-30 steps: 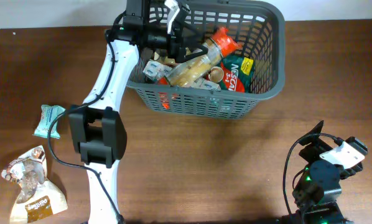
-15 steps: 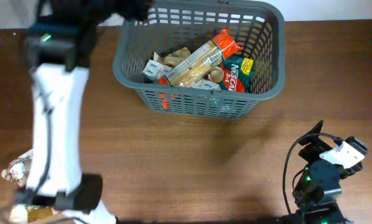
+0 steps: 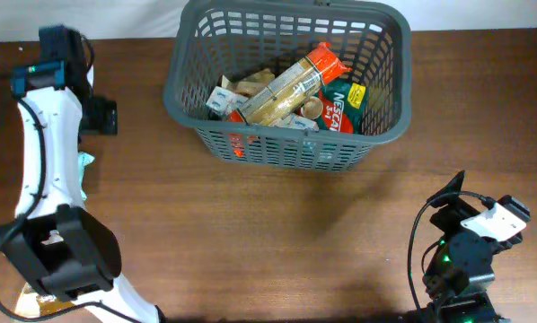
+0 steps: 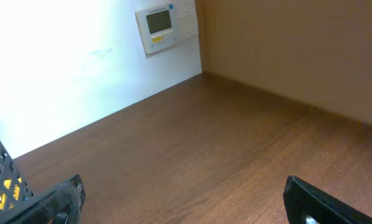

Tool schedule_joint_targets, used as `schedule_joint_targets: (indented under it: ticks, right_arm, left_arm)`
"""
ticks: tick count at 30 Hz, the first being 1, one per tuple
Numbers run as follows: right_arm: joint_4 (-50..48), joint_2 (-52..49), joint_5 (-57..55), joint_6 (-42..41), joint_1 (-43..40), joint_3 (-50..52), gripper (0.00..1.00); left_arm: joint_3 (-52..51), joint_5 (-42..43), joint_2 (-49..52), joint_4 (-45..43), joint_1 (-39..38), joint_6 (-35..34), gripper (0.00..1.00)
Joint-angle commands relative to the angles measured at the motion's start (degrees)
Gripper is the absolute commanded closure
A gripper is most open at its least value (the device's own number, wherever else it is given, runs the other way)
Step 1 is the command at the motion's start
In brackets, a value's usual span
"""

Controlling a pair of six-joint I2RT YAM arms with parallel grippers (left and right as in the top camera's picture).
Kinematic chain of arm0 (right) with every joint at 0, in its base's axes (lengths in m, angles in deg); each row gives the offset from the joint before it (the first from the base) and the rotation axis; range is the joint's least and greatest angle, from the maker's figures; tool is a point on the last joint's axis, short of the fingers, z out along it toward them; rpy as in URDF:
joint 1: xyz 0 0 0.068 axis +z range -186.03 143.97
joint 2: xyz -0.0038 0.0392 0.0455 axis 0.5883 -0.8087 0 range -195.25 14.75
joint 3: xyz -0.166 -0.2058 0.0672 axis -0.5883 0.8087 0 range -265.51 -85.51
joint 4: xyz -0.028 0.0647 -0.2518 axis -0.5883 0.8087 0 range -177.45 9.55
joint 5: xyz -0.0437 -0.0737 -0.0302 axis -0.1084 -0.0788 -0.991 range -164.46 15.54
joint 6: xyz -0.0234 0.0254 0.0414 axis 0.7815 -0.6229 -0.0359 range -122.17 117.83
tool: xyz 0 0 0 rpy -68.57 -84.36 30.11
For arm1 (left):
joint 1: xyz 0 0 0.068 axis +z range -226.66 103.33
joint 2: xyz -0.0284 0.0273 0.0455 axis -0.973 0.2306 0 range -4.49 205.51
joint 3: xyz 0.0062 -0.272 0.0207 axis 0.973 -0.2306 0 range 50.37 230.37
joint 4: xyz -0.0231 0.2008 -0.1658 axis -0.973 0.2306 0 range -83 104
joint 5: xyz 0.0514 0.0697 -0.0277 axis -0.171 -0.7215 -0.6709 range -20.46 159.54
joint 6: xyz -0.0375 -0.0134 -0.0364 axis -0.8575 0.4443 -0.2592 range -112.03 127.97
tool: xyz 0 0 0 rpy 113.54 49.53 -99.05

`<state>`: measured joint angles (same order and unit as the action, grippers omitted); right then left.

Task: Pack container
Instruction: 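Move the left gripper to the light-blue tissue pack and grasp it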

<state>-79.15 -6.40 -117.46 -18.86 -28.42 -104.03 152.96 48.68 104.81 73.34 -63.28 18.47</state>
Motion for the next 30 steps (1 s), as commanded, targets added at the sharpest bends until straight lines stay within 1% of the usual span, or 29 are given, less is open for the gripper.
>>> schedule_joint_targets:
  ticks: [1,3,4,5,8,10,15,19,21,22,23,24,25,26,30]
  right_arm:
    - [-0.2,0.4,0.6,-0.2,0.3,0.3,0.01]
    - [-0.2,0.4,0.6,-0.2,0.2,0.3,0.01]
    - [-0.2,0.4,0.6,-0.2,0.3,0.3,0.01]
    - [-0.2,0.4,0.6,-0.2,0.3,0.3,0.01]
    - [-0.2,0.4,0.6,-0.1,0.2,0.3,0.01]
    - [-0.2,0.4,0.6,-0.1,0.3,0.3,0.01]
    - [-0.2,0.4,0.6,-0.1,0.3,0.2,0.01]
    - [-0.2,0.4,0.8,-0.1,0.3,-0.3,0.01]
    - [-0.2,0.4,0.8,-0.1,0.3,-0.8,0.01]
    - [-0.2,0.4,0.8,-0.1,0.3,-1.0,0.01]
    - [-0.2,0.4,0.8,-0.1,0.3,-1.2,0.01]
    - [-0.2,0.4,0.8,-0.1,0.3,-1.3,0.01]
    - [-0.2,0.4,0.8,-0.1,0.3,-1.3,0.01]
    - [-0.2,0.4,0.8,-0.1,0.3,-1.3,0.01]
    - [-0.2,0.4,0.8,-0.1,0.3,-1.3,0.01]
  left_arm:
    - [-7.8,4.4,-0.9,-4.9,5.8,6.8,0.01]
    - [-10.9,12.6,-0.9,-7.7,9.2,11.4,0.01]
    - [-12.7,17.6,-0.9,-9.1,11.2,15.1,0.01]
    - [-14.3,19.5,-0.9,-10.5,12.7,16.8,0.01]
    - [-18.6,21.2,-0.5,-15.6,16.6,19.6,0.03]
    - [-21.0,26.7,0.4,-18.9,18.6,22.1,0.04]
    - [-22.5,28.8,6.4,-24.4,18.9,22.6,0.05]
    - [-22.5,28.8,11.1,-27.5,18.9,22.6,0.11]
    - [-22.5,28.8,13.1,-28.7,18.9,22.5,0.21]
    - [-22.6,28.8,13.9,-28.9,18.9,22.5,0.28]
    - [-22.6,28.7,14.5,-29.2,18.9,22.5,0.41]
    - [-22.6,28.6,14.7,-29.4,18.9,22.2,0.6]
    - [-22.6,28.6,14.9,-29.6,18.9,22.1,0.88]
    - [-22.5,28.7,14.9,-29.6,18.9,22.1,0.98]
    - [-20.8,30.5,14.1,-27.7,18.5,21.7,0.99]
